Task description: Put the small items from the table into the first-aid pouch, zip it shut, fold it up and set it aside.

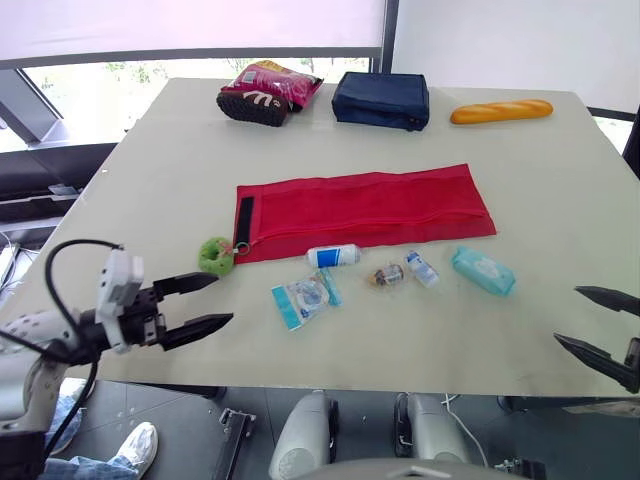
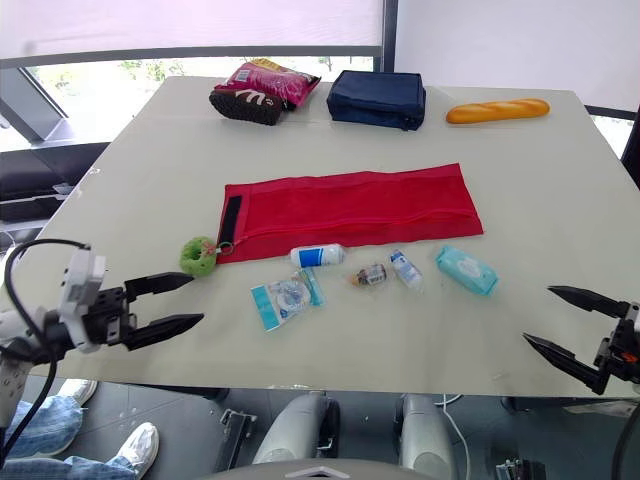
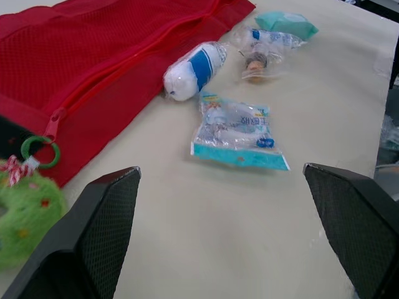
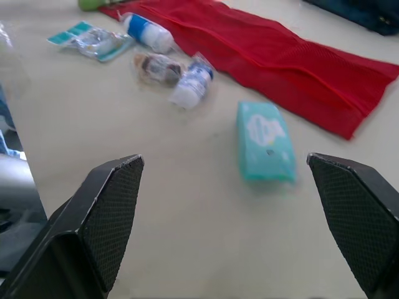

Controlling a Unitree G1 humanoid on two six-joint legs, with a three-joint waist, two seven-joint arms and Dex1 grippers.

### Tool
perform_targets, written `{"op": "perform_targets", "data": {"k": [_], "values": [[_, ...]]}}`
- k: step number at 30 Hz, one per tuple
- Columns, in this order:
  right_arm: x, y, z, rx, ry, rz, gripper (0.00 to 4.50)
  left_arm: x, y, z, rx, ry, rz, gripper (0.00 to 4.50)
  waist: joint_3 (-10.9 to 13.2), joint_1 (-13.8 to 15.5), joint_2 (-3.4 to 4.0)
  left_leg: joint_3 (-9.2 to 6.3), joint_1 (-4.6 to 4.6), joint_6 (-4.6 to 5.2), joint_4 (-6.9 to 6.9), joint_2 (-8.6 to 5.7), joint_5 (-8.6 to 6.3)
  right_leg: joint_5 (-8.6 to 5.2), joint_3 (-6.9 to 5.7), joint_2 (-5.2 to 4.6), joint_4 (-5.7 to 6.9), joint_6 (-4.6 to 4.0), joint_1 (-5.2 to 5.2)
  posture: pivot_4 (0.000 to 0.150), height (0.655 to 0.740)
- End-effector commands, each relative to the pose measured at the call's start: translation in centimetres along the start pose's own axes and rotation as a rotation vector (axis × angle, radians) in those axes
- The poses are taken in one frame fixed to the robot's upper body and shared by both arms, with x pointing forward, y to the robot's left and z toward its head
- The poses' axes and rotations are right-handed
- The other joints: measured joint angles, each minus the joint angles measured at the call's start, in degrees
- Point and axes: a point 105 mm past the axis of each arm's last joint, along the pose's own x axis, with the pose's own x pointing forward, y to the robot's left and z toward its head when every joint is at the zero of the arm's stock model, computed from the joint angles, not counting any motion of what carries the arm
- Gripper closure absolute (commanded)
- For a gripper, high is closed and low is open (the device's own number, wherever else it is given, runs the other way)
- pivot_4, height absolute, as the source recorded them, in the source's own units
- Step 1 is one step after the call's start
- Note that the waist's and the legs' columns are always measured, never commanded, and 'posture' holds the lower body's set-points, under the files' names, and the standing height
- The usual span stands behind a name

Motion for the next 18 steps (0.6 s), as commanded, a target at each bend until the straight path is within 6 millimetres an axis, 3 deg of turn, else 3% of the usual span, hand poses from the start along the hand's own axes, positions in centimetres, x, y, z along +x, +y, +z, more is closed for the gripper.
{"op": "perform_targets", "data": {"k": [1,7,18], "values": [[2.1,1.3,1.8,-0.025,-0.067,0.055,0.00,2.0,0.4,1.1,0.005,0.058,-0.025,0.05,0.0,0.0,-0.01,0.01,0.00,0.00,0.00,-0.02,0.00,0.00,0.00,0.01,0.01,0.00,0.00,0.150,0.7164],[4.6,3.2,3.3,-0.045,-0.144,0.133,0.00,5.2,0.7,1.4,-0.026,0.128,-0.134,0.05,0.0,-0.1,-0.05,0.01,0.00,0.01,0.01,-0.05,0.01,0.01,0.04,0.06,0.06,0.00,0.00,0.150,0.7164],[6.7,5.3,5.2,-0.078,-0.223,0.169,0.00,8.0,0.7,-1.7,-0.124,0.280,-0.260,0.05,0.0,0.1,-0.13,0.00,0.01,0.01,0.03,-0.08,0.02,0.00,0.10,0.13,0.09,0.00,0.01,0.150,0.7164]]}}
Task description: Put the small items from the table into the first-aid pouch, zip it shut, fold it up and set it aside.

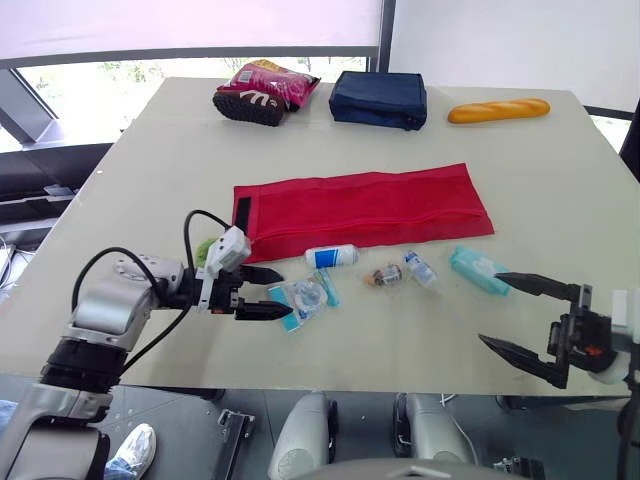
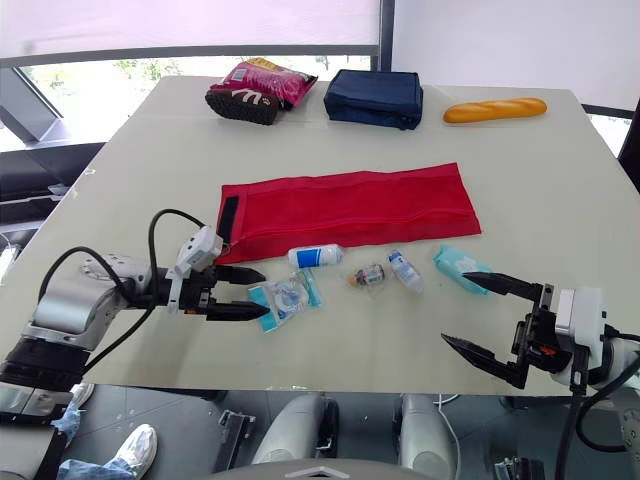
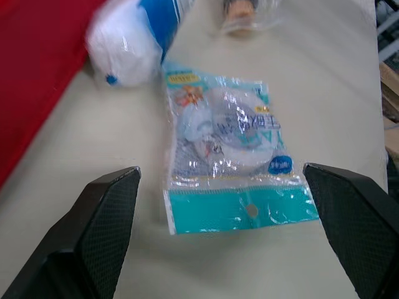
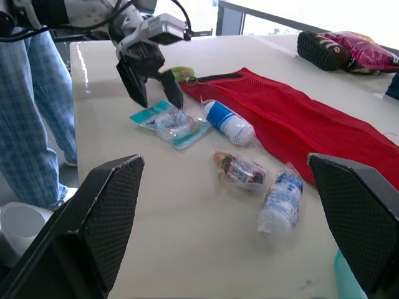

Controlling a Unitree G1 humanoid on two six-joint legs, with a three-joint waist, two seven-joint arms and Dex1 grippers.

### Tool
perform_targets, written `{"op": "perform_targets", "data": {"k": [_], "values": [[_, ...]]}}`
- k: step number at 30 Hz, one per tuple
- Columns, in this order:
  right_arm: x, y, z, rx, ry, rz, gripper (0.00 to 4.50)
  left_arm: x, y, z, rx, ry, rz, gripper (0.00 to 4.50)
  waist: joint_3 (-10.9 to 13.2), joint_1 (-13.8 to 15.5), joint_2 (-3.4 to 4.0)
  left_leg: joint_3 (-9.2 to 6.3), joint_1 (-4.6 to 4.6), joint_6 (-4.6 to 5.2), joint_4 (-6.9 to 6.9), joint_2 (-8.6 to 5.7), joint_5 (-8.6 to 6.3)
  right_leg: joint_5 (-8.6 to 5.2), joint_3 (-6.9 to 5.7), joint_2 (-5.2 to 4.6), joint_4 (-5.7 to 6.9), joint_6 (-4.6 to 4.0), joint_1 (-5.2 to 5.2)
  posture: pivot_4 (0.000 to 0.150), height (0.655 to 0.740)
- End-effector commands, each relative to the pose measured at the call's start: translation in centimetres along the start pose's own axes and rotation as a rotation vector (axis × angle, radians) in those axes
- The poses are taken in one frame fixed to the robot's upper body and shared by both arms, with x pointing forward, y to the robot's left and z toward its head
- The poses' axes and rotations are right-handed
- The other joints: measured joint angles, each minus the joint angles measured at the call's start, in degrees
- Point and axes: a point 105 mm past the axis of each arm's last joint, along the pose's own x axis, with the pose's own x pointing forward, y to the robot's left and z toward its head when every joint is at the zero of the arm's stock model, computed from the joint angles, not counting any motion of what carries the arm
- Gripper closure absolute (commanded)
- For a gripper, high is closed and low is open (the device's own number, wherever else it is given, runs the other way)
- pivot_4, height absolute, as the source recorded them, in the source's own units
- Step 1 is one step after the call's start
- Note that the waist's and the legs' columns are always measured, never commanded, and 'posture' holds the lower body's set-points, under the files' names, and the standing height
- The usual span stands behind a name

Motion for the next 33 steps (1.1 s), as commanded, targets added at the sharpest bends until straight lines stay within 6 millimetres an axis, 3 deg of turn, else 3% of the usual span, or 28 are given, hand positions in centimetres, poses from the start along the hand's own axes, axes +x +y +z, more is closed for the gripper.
{"op": "perform_targets", "data": {"k": [1,2,4,7,11,12,19,23,28,33], "values": [[0.8,0.8,1.0,-0.022,-0.033,0.014,0.00,1.1,0.2,-0.4,-0.040,0.006,-0.025,0.27,0.0,0.2,0.01,-0.03,0.00,0.00,0.04,0.00,0.00,0.00,0.00,0.00,0.02,0.00,0.02,0.150,0.7164],[1.0,0.9,1.0,-0.021,-0.036,0.014,0.00,1.3,0.1,-0.3,-0.044,-0.001,-0.036,0.27,0.0,0.2,0.01,-0.04,0.00,0.00,0.07,-0.01,0.00,0.00,0.00,0.00,0.03,0.00,0.04,0.150,0.7164],[1.2,1.0,1.1,-0.020,-0.038,0.013,0.00,1.6,0.0,-0.1,-0.059,-0.019,-0.051,0.89,0.0,0.3,0.00,-0.09,0.00,0.01,0.17,0.00,0.00,0.00,0.00,0.00,0.05,0.00,0.08,0.150,0.7164],[1.4,1.1,1.0,-0.020,-0.039,0.011,0.00,1.7,0.0,0.0,-0.074,-0.034,-0.054,2.07,0.0,0.0,-0.03,-0.06,-0.03,0.01,0.27,0.00,0.00,0.01,0.02,-0.01,0.07,0.01,0.08,0.150,0.7164],[1.8,1.1,1.1,-0.016,-0.057,0.007,0.00,1.9,-0.3,-0.4,-0.087,-0.041,-0.060,4.23,0.0,0.0,-0.03,-0.11,-0.03,0.01,0.26,0.00,0.00,0.01,0.02,0.01,0.08,0.01,0.07,0.150,0.7164],[1.9,1.2,1.2,-0.010,-0.065,0.005,0.00,1.9,-0.4,-0.4,-0.092,-0.048,-0.066,4.46,0.0,0.0,-0.03,-0.11,-0.03,0.01,0.26,0.00,0.00,0.01,0.01,0.01,0.09,0.01,0.07,0.150,0.7164],[4.3,1.7,1.2,0.137,-0.078,-0.032,0.00,1.2,-2.3,0.8,-0.083,-0.146,-0.097,4.46,0.0,-0.1,-0.04,-0.10,-0.03,0.01,0.26,0.02,0.00,0.01,0.02,-0.01,0.09,0.01,0.06,0.150,0.7164],[6.1,1.9,0.9,0.223,-0.028,-0.052,0.00,1.2,-2.7,3.9,-0.042,-0.282,-0.054,4.46,0.0,0.0,-0.07,-0.16,-0.08,0.01,0.30,0.04,0.00,0.01,-0.02,-0.09,0.10,0.00,0.04,0.150,0.7164],[8.3,2.4,0.9,0.350,0.000,-0.034,0.00,2.4,-2.9,9.4,-0.029,-0.523,0.033,4.46,0.0,0.1,-0.15,-0.32,-0.20,0.03,0.39,-0.06,0.01,0.03,-0.08,-0.12,0.11,0.02,0.06,0.150,0.7164],[9.9,1.3,1.1,0.429,0.028,-0.058,0.00,3.1,-3.3,12.7,-0.100,-0.691,0.079,4.46,0.0,-0.3,-0.17,-0.44,-0.38,0.03,0.46,-0.11,0.01,0.31,-0.06,0.03,0.09,0.08,-0.03,0.150,0.7164]]}}
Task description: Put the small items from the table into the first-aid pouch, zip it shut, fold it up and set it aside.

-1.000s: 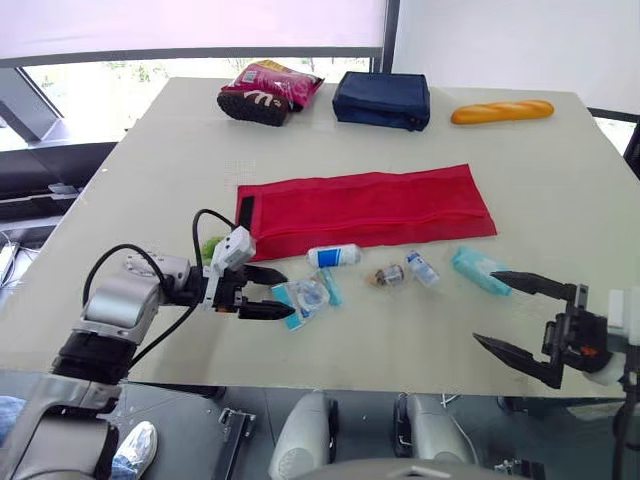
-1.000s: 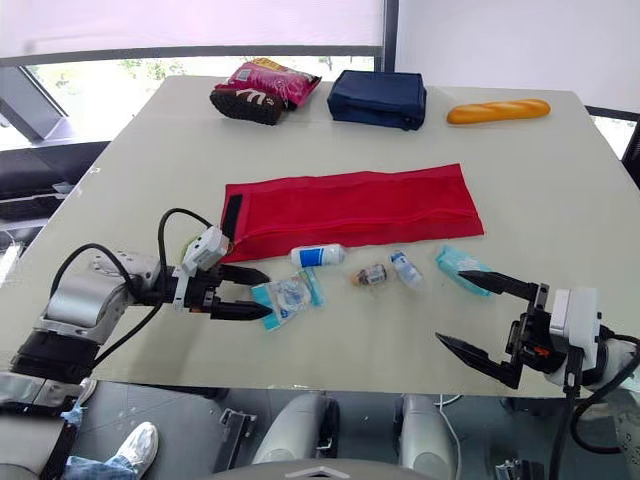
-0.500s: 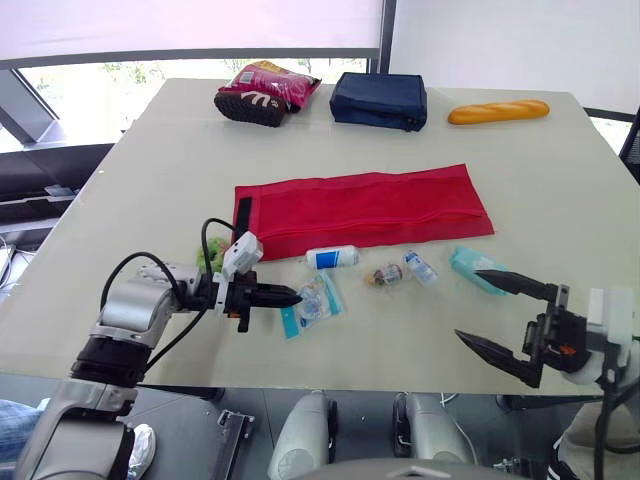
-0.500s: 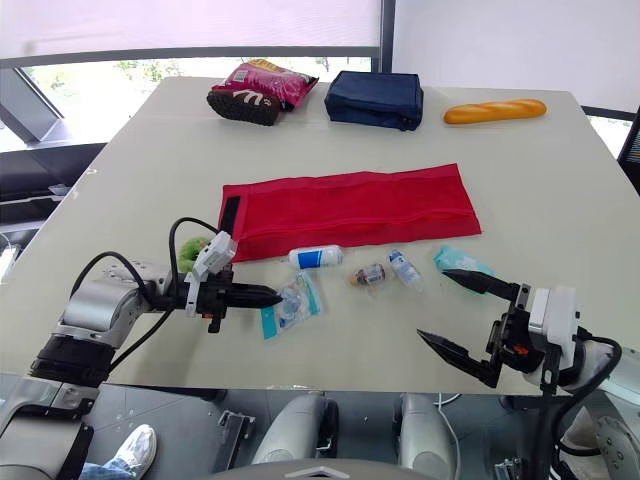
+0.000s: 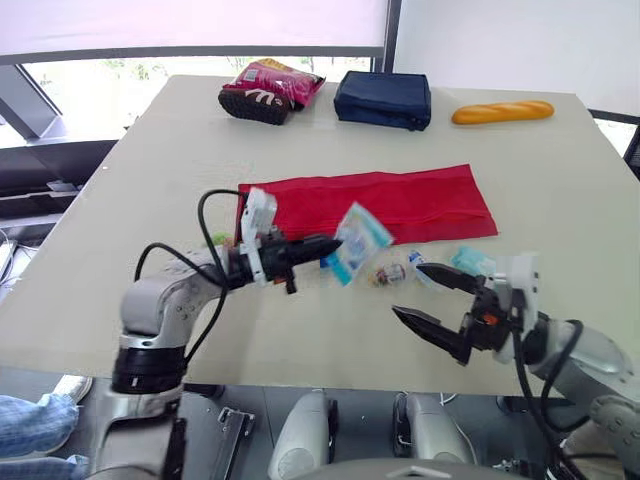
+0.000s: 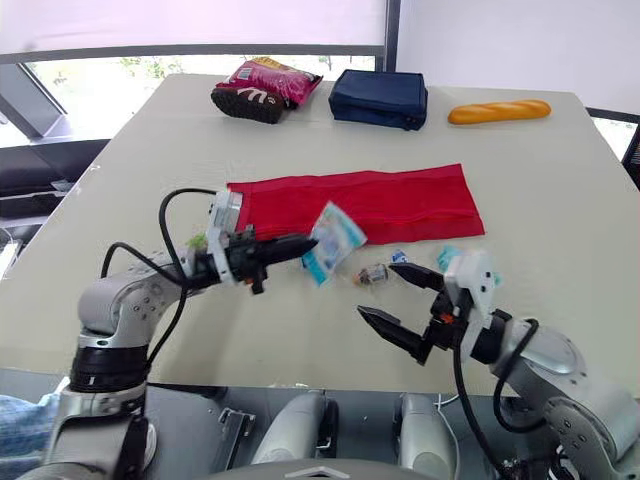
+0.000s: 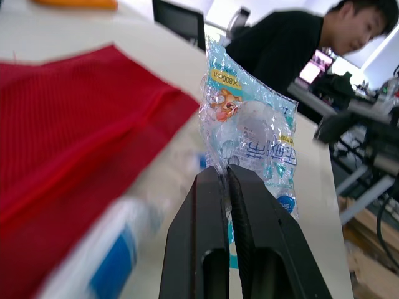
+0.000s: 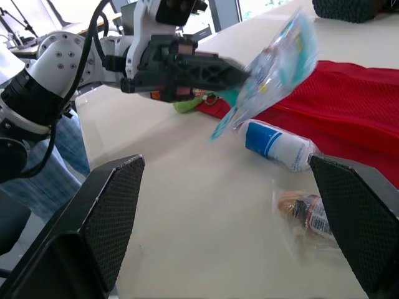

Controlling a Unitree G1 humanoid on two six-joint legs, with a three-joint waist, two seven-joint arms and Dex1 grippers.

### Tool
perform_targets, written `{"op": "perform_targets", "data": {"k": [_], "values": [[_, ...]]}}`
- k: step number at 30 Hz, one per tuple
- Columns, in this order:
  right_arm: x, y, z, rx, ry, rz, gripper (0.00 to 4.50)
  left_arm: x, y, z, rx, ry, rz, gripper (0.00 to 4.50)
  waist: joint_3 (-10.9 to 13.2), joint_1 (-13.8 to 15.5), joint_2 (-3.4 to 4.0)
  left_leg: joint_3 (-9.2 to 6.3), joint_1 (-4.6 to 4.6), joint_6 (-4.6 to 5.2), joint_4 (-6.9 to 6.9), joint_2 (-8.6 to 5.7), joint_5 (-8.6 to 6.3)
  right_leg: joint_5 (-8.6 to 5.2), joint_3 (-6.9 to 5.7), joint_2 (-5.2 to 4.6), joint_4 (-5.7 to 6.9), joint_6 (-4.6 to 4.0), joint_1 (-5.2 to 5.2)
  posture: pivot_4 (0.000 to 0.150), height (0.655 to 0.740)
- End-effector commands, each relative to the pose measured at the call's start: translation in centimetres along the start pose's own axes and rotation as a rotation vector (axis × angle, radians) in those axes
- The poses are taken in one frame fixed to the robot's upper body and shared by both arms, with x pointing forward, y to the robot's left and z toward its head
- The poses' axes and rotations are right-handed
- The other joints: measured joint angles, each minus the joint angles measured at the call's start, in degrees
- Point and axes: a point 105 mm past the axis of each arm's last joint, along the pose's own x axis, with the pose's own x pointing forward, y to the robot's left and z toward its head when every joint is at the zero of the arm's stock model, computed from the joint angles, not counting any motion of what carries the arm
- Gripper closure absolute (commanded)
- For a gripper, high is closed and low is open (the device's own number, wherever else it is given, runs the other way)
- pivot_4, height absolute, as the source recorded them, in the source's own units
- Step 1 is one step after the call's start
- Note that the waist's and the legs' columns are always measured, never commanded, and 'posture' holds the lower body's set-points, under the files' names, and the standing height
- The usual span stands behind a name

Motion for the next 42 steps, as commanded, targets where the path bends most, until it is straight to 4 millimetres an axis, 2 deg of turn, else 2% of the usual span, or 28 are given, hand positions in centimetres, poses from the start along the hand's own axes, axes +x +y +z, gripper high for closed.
{"op": "perform_targets", "data": {"k": [1,6,12,19,24,26,27,29,30,34,35,42], "values": [[1.4,-0.2,1.4,0.054,-0.030,-0.021,0.00,1.1,-0.9,2.2,-0.021,-0.130,0.034,4.46,0.0,0.0,-0.01,-0.04,-0.01,0.00,0.00,0.02,0.00,0.00,-0.01,0.04,0.00,0.01,0.00,0.150,0.7164],[2.6,-0.6,2.8,0.115,-0.088,-0.042,0.00,1.4,-2.4,1.3,-0.010,-0.087,-0.007,4.46,0.0,0.0,0.00,-0.28,-0.10,-0.02,0.02,0.02,0.02,0.01,0.09,0.31,0.01,0.00,0.00,0.150,0.7164],[2.1,-1.6,3.3,0.131,-0.026,-0.019,0.00,0.6,-3.1,0.6,0.043,0.020,-0.098,4.46,0.0,0.1,0.01,-0.41,-0.24,-0.02,0.04,-0.02,0.02,-0.05,0.27,0.50,-0.03,-0.11,-0.04,0.150,0.7164],[2.3,-0.5,4.0,0.228,0.020,0.106,0.00,0.2,-4.1,-0.3,0.098,0.127,-0.215,4.46,0.0,0.0,0.01,-0.47,-0.28,-0.02,0.08,-0.01,0.02,-0.09,0.60,0.75,-0.04,-0.17,-0.04,0.150,0.7164],[2.3,-0.1,3.7,0.263,0.055,0.123,0.00,0.1,-3.5,-0.4,0.109,0.145,-0.214,4.46,0.0,0.1,0.01,-0.48,-0.30,-0.02,0.08,0.00,0.02,-0.09,0.61,0.75,-0.05,-0.18,-0.05,0.150,0.7164],[2.2,-0.2,3.7,0.274,0.061,0.111,0.52,0.1,-3.3,-0.3,0.117,0.148,-0.215,4.50,0.0,0.1,0.01,-0.47,-0.30,-0.01,0.08,-0.01,0.02,-0.11,0.65,0.75,-0.05,-0.16,-0.05,0.150,0.7164],[2.2,-0.2,3.6,0.276,0.071,0.110,1.17,0.2,-3.3,-0.2,0.120,0.148,-0.217,4.50,0.0,0.1,0.01,-0.46,-0.30,-0.01,0.09,-0.01,0.02,-0.10,0.68,0.75,-0.06,-0.15,-0.05,0.150,0.7164],[2.4,-0.2,3.4,0.286,0.083,0.099,1.58,0.5,-3.5,-0.2,0.124,0.148,-0.228,4.50,0.0,0.0,0.01,-0.46,-0.31,-0.01,0.08,-0.01,0.02,-0.09,0.68,0.75,-0.06,-0.13,-0.05,0.150,0.7164],[2.5,-0.1,3.3,0.289,0.085,0.097,1.98,0.6,-3.6,-0.3,0.125,0.148,-0.233,4.50,0.0,0.0,0.01,-0.47,-0.31,-0.01,0.08,-0.01,0.02,-0.06,0.68,0.75,-0.05,-0.10,-0.05,0.150,0.7164],[2.8,0.0,3.4,0.310,0.076,0.093,4.05,0.7,-3.9,-0.3,0.127,0.149,-0.244,4.50,0.0,0.1,0.01,-0.47,-0.31,-0.01,0.08,0.00,0.02,-0.07,0.68,0.75,-0.05,-0.10,-0.06,0.150,0.7164],[2.9,0.1,3.3,0.315,0.075,0.091,4.41,0.7,-3.9,-0.3,0.127,0.148,-0.244,4.50,0.0,0.0,0.01,-0.47,-0.31,-0.01,0.08,0.00,0.02,-0.07,0.68,0.75,-0.05,-0.10,-0.06,0.150,0.7164],[2.9,-0.1,3.1,0.325,0.080,0.074,4.46,0.5,-3.6,-0.2,0.121,0.144,-0.233,4.50,0.0,0.0,0.01,-0.47,-0.32,-0.01,0.08,0.00,0.02,-0.08,0.68,0.75,-0.06,-0.09,-0.06,0.150,0.7164]]}}
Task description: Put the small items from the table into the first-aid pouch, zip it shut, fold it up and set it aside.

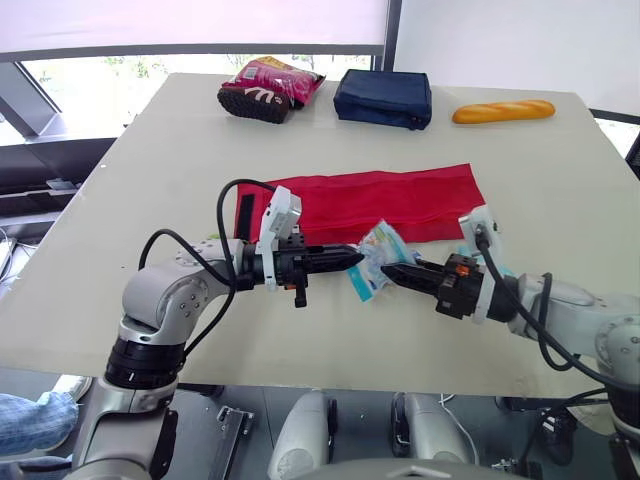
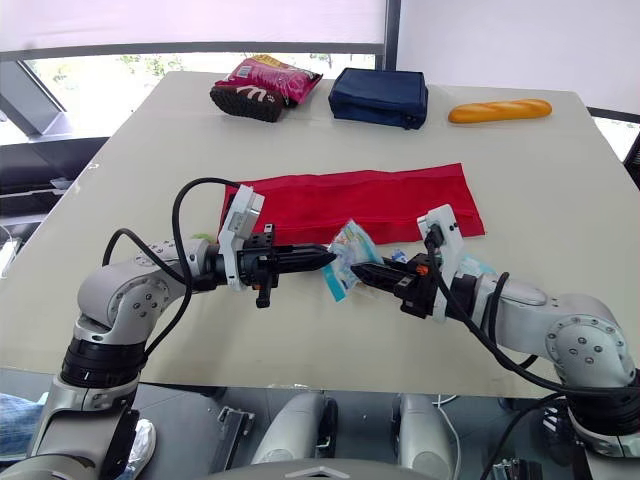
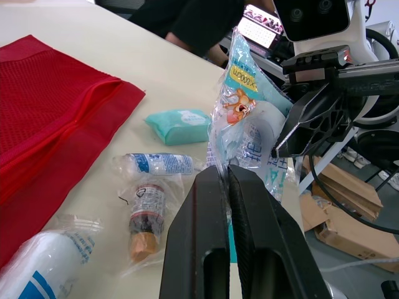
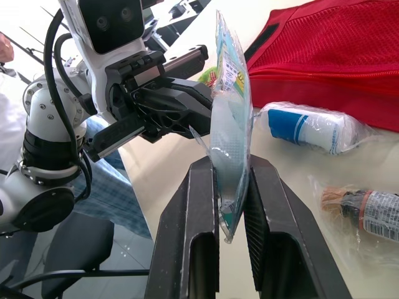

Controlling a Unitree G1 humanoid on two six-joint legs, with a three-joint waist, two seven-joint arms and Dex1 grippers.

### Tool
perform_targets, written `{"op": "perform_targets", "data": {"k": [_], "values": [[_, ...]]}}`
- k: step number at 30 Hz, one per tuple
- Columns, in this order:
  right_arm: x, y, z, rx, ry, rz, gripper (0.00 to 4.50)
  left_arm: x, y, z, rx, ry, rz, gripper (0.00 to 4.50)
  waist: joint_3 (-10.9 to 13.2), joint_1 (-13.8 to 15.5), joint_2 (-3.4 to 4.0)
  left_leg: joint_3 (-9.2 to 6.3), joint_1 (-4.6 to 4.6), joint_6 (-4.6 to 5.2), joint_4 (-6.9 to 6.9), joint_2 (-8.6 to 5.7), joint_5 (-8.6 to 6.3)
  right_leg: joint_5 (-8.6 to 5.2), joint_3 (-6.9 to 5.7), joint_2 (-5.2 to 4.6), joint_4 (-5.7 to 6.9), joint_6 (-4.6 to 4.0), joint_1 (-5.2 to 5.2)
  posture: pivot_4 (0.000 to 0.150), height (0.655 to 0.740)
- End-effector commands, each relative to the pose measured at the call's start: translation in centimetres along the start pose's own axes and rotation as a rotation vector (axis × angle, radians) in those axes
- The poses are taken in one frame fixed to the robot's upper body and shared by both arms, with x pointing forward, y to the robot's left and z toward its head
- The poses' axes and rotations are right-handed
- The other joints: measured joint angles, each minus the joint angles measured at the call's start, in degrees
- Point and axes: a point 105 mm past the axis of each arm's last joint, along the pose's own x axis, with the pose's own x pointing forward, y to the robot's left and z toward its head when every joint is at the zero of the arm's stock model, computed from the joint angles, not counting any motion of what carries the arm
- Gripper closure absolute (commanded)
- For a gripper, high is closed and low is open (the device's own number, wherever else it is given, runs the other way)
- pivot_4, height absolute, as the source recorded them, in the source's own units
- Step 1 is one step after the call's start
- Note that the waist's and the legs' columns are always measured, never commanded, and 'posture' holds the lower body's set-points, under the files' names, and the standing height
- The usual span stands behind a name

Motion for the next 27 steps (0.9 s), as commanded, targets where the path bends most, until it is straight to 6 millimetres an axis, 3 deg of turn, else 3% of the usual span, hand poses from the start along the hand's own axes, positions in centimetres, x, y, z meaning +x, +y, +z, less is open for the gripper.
{"op": "perform_targets", "data": {"k": [1,2,3,4,6,7,9,11,13,21,27], "values": [[0.0,1.0,0.5,-0.022,-0.019,0.041,4.46,0.0,-0.3,0.9,0.033,-0.030,-0.012,4.50,0.0,0.0,0.00,0.00,0.00,0.00,0.00,0.00,0.00,0.00,0.00,0.00,0.00,0.00,0.00,0.150,0.7164],[-0.1,0.9,0.5,-0.023,-0.017,0.035,4.46,-0.1,0.0,1.0,0.026,-0.035,0.006,4.50,0.0,0.0,0.00,0.00,0.00,0.00,0.00,0.00,0.00,-0.01,0.00,0.00,0.00,0.01,0.00,0.150,0.7164],[-0.2,0.8,0.5,-0.024,-0.016,0.032,4.46,-0.2,0.2,1.1,0.022,-0.039,0.018,3.79,0.0,0.0,0.00,0.00,0.00,0.00,0.00,0.00,0.00,-0.01,0.00,0.00,0.00,0.02,0.00,0.150,0.7164],[-0.2,0.8,0.5,-0.025,-0.016,0.028,4.46,-0.3,0.4,1.2,0.026,-0.042,0.028,3.59,0.0,0.0,0.00,0.00,0.00,0.00,0.00,0.00,0.00,-0.01,0.00,0.00,0.00,0.02,0.00,0.150,0.7164],[-0.7,0.3,0.6,-0.028,-0.024,0.005,4.46,-1.3,1.6,1.6,0.039,-0.061,0.107,2.54,0.0,0.0,0.00,-0.01,0.00,0.00,0.00,0.00,0.00,-0.01,0.00,0.00,0.00,0.02,0.00,0.150,0.7164],[-0.9,0.1,0.6,-0.029,-0.026,-0.004,4.46,-1.7,2.1,1.8,0.045,-0.066,0.140,2.40,0.0,0.0,0.00,-0.01,0.00,0.00,0.00,0.00,0.00,-0.01,0.00,0.00,0.00,0.02,0.00,0.150,0.7164],[-1.4,-0.3,0.6,-0.028,-0.034,-0.022,4.46,-2.9,3.3,2.0,0.067,-0.070,0.212,1.71,0.0,0.0,0.00,-0.01,0.00,0.00,0.00,0.00,0.00,-0.01,-0.01,0.01,0.00,0.03,-0.01,0.150,0.7164],[-2.0,-0.8,0.4,-0.017,-0.046,-0.058,4.46,-4.9,5.4,2.0,0.125,-0.040,0.339,1.12,0.0,0.0,0.00,-0.01,0.00,0.00,0.00,0.00,0.00,-0.01,-0.01,0.02,0.00,0.03,-0.01,0.150,0.7164],[-2.8,-1.3,0.2,-0.012,-0.060,-0.094,4.46,-6.9,7.2,1.8,0.176,-0.003,0.442,0.09,0.0,0.1,0.00,-0.01,0.00,0.00,-0.01,-0.01,0.00,-0.01,-0.02,0.02,0.00,0.01,-0.02,0.150,0.7164],[-6.4,-2.4,0.7,-0.026,-0.146,-0.208,4.46,-11.2,11.4,0.3,0.312,0.181,0.635,0.04,0.0,0.4,-0.02,0.02,-0.05,0.01,-0.02,0.00,0.00,-0.02,0.00,-0.02,-0.06,0.01,-0.02,0.150,0.7164],[-7.9,-1.6,1.7,-0.029,-0.227,-0.207,4.46,-11.0,13.1,-1.0,0.355,0.257,0.629,0.04,0.0,0.2,-0.03,0.02,-0.05,0.01,-0.02,0.02,-0.01,0.06,0.00,0.00,-0.06,0.12,-0.02,0.150,0.7164]]}}
